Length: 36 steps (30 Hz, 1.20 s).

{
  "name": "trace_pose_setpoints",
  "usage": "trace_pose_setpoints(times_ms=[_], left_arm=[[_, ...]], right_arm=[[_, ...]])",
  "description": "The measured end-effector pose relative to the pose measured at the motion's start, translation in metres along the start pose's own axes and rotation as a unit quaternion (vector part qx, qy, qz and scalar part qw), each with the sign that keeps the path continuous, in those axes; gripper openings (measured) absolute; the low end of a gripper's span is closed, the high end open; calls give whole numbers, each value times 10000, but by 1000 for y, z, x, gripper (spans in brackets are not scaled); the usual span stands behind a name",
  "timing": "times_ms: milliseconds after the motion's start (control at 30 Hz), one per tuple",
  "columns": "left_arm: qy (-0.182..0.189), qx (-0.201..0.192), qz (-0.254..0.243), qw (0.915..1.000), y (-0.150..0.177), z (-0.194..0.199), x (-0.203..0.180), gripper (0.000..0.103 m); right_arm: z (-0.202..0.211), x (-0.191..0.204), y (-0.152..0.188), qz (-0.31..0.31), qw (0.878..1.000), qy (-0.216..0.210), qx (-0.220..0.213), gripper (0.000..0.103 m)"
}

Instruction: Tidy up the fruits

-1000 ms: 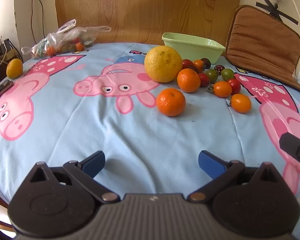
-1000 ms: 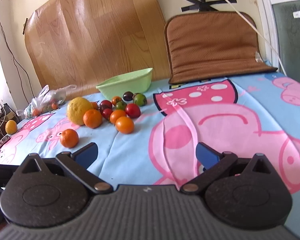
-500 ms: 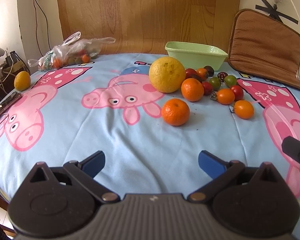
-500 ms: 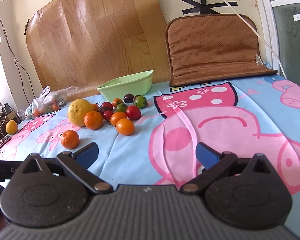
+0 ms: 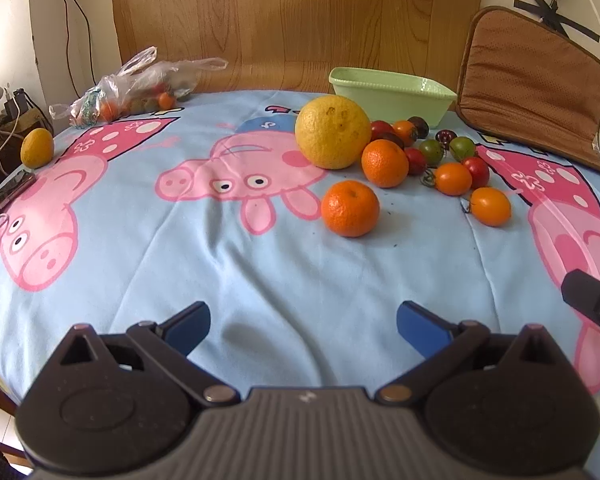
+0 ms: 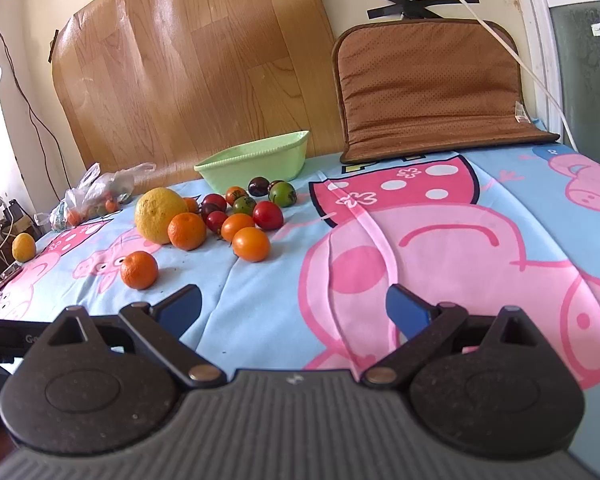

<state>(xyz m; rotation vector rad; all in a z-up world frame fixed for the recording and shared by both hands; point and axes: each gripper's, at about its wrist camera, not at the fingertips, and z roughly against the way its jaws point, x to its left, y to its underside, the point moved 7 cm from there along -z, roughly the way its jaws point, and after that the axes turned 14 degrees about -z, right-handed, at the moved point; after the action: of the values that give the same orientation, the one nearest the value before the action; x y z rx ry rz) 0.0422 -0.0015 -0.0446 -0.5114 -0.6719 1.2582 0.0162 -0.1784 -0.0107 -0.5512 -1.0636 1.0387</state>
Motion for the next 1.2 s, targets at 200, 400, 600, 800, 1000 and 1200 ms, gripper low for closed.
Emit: trace_pose_setpoints(times_ms=[200,400,600,800,1000,1200], left_arm=[[69,98,44,9999,2,-4,0,103],[86,120,50,9999,2,-5,-1,103],[85,119,48,9999,2,-5,0,103],[104,89,45,9999,2,-4,-1,103],[264,-570,-66,9980,-11,9,5,103],[437,-1122,-191,9925,-34,8,21,103]], right_arm=[[-1,-1,1,-17,10000,8,27,100],[-2,0,1,-28,10000,5,59,100],[-1,-1,1,-20,10000,2,38,100],[-1,0,2,-2,10000,-15,55,99],[-4,7,-3,205,9997,-93,72,91],[-12,19,-16,699,9971,-297,61,71]])
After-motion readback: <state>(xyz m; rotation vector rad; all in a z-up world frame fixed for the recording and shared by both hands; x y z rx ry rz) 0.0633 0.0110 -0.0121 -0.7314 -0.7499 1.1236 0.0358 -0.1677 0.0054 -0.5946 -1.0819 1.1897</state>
